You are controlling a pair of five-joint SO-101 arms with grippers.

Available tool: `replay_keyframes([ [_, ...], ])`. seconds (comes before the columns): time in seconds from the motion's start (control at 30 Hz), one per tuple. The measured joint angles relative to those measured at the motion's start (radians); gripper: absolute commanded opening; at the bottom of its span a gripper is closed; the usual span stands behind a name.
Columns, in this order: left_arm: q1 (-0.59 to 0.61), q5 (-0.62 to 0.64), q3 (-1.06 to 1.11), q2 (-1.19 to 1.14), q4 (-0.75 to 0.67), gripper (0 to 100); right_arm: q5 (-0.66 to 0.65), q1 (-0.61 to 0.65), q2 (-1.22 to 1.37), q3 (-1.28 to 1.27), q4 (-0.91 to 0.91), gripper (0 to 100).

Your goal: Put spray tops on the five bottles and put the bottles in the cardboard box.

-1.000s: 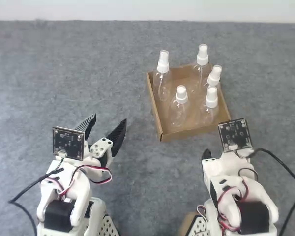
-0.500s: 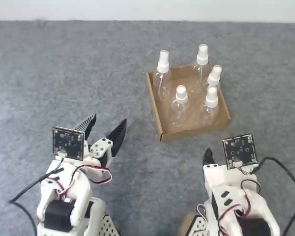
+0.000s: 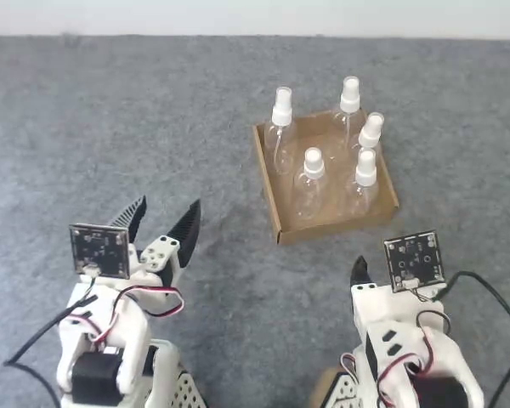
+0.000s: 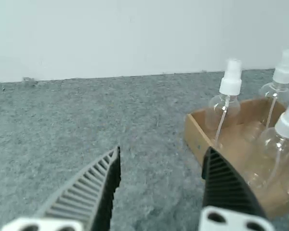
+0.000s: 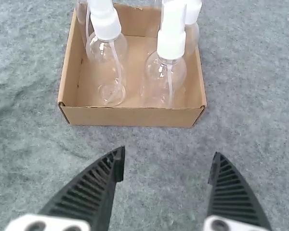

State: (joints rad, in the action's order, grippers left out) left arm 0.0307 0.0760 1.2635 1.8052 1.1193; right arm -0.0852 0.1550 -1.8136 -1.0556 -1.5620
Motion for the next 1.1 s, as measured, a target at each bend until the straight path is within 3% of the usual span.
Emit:
replay_keyframes([
  [0.2, 0.023, -0.011, 0.021, 0.0, 0.0, 25, -0.005, 0.0, 0.0, 0.0, 0.0, 23.4],
  [0.47, 0.221, -0.11, 0.224, 0.0, -0.091, 25, -0.164, 0.0, 0.0, -0.012, 0.015, 23.4],
  [0.7, 0.247, -0.11, 0.358, 0.0, -0.14, 25, -0.272, 0.0, 0.002, -0.077, 0.124, 23.4],
  [0.93, 0.255, -0.114, 0.428, 0.0, -0.14, 25, -0.276, -0.186, 0.006, -0.35, 0.367, 23.4],
  [1.1, 0.253, -0.12, 0.43, 0.0, -0.14, 25, -0.275, -0.244, 0.02, -0.5, 0.405, 20.3],
])
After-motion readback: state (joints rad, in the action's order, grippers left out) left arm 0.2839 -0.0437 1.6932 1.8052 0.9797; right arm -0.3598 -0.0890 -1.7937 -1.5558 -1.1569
